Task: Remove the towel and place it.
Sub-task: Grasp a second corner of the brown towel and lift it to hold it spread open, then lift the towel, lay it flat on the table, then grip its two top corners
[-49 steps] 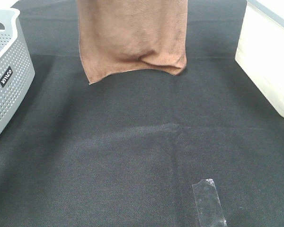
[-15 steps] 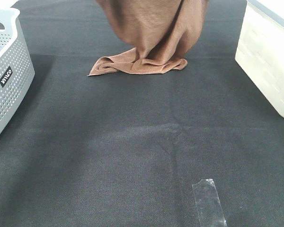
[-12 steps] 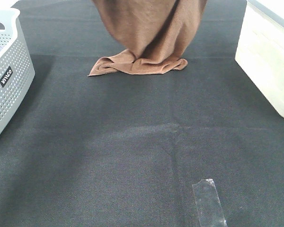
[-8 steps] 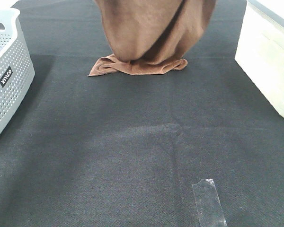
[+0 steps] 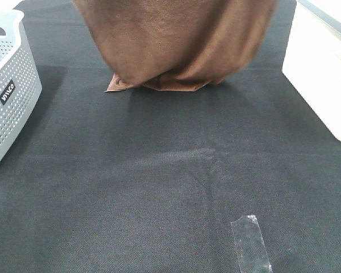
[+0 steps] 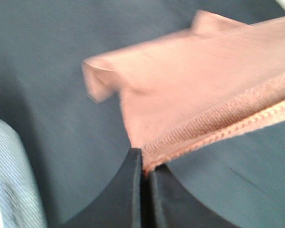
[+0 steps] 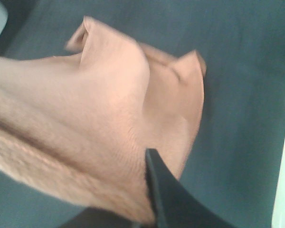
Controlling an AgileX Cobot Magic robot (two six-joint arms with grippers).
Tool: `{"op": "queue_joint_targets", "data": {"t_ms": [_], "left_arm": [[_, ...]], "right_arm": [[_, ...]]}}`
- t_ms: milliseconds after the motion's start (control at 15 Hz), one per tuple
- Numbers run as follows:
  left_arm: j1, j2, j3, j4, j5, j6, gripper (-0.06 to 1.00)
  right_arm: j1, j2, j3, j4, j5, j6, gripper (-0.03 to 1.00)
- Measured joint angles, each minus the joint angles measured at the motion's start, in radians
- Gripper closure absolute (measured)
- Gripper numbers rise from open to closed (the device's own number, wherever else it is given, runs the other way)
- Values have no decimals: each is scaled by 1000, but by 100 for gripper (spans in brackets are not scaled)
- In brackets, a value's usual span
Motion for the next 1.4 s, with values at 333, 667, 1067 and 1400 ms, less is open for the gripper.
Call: {"op": "queue_joint_targets", "data": {"t_ms": [333, 667, 1067, 1400], "left_arm": [[0, -363, 459, -144, -18, -12, 94], [-3, -652, 822, -218, -47, -27, 94], [-3, -837, 1108, -328, -53, -1, 94], [-3, -780, 1260, -426, -55, 56, 94]], "right_arm": [[0, -322, 298, 56, 0, 35, 97], [8, -480, 577, 134, -1, 78, 97], [10, -581, 933, 202, -9, 78, 97], [10, -588, 1108, 185, -17, 77, 97]]}}
